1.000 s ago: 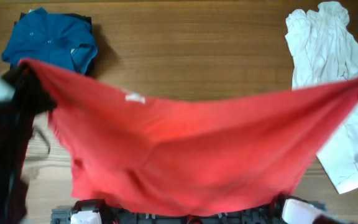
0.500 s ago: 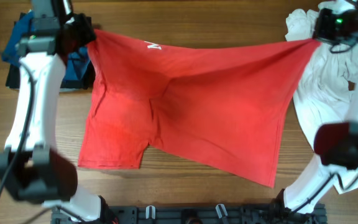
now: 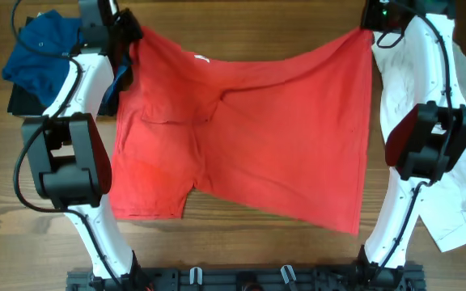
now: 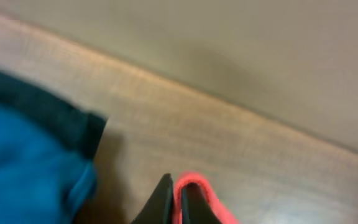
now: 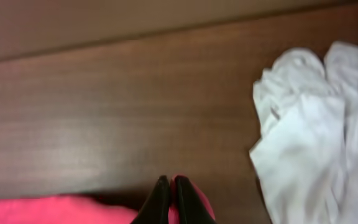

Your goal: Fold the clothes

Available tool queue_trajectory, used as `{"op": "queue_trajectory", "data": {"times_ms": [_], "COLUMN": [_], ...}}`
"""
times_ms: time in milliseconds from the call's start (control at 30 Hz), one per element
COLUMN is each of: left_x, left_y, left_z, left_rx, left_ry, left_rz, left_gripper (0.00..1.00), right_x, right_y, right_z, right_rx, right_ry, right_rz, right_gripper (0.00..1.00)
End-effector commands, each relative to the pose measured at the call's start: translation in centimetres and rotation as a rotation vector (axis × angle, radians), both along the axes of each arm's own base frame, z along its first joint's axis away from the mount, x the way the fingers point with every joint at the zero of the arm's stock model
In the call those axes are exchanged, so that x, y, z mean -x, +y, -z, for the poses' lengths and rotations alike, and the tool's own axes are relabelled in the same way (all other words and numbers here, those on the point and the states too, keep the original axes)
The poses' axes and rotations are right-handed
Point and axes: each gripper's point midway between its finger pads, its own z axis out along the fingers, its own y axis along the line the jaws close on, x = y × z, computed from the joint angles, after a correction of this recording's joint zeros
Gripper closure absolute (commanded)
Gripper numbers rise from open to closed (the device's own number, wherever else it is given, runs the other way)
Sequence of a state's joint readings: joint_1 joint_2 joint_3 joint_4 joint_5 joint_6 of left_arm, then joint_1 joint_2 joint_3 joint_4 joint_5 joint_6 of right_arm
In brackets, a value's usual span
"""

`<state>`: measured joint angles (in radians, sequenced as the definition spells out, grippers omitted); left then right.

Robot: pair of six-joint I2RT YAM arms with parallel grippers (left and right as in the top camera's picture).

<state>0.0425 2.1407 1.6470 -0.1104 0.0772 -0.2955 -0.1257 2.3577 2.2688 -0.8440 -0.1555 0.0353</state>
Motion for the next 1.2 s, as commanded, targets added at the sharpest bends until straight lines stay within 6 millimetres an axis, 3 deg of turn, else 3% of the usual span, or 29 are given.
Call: {"op": "queue_trajectory", "data": {"times_ms": [0, 33, 67, 100, 167, 300, 400, 533, 600, 700, 833, 1167], "left_x": [-1.1, -1.1, -1.0, -0.8, 0.1, 4.2, 8.1, 13.1, 15.2, 16.3, 17.4, 15.9], "left_y": [-1.1, -1.1, -0.8, -0.4, 0.6, 1.7, 1.0, -0.9, -1.6, -1.7, -1.5, -2.1], "left_z": [-1.0, -1.1, -1.2, -1.3, -2.0, -4.2, -3.8, -0.4, 1.0, 2.4, 4.9, 9.3], "left_rx": [0.002, -0.010, -0.047, -0.055, -0.057, -0.049, -0.047, -0.077, -0.082, -0.079, -0.070, -0.058], "left_ry": [-0.060, -0.065, -0.067, -0.059, -0.028, 0.087, 0.231, 0.469, 0.573, 0.633, 0.691, 0.576], "left_rz": [0.024, 0.030, 0.049, 0.044, 0.028, 0.009, 0.028, 0.134, 0.173, 0.181, 0.180, 0.196], "left_gripper": [0.70, 0.50, 0.14, 0.00, 0.00, 0.00, 0.00, 0.03, 0.16, 0.35, 0.52, 0.57], "right_x": [-1.4, -1.7, -1.7, -1.6, -0.7, 2.9, 6.6, 10.9, 11.5, 12.0, 12.2, 12.1], "right_y": [-0.4, -0.4, -0.3, -0.3, -0.4, 0.5, 1.9, 3.4, 3.7, 3.7, 3.8, 3.8], "right_z": [1.1, 0.8, 0.5, 0.2, -0.9, -5.0, -6.8, -5.4, -4.3, -2.9, -1.9, -1.9], "right_rx": [-0.032, -0.033, -0.034, -0.033, -0.033, -0.059, -0.106, -0.152, -0.148, -0.152, -0.154, -0.153], "right_ry": [-0.026, -0.040, -0.049, -0.047, -0.038, 0.007, 0.090, 0.265, 0.304, 0.340, 0.357, 0.353], "right_rz": [0.061, 0.062, 0.059, 0.058, 0.060, 0.047, 0.024, -0.001, -0.019, -0.017, -0.017, -0.017], "right_gripper": [0.85, 0.60, 0.22, 0.11, 0.02, 0.01, 0.01, 0.02, 0.06, 0.07, 0.07, 0.07]}}
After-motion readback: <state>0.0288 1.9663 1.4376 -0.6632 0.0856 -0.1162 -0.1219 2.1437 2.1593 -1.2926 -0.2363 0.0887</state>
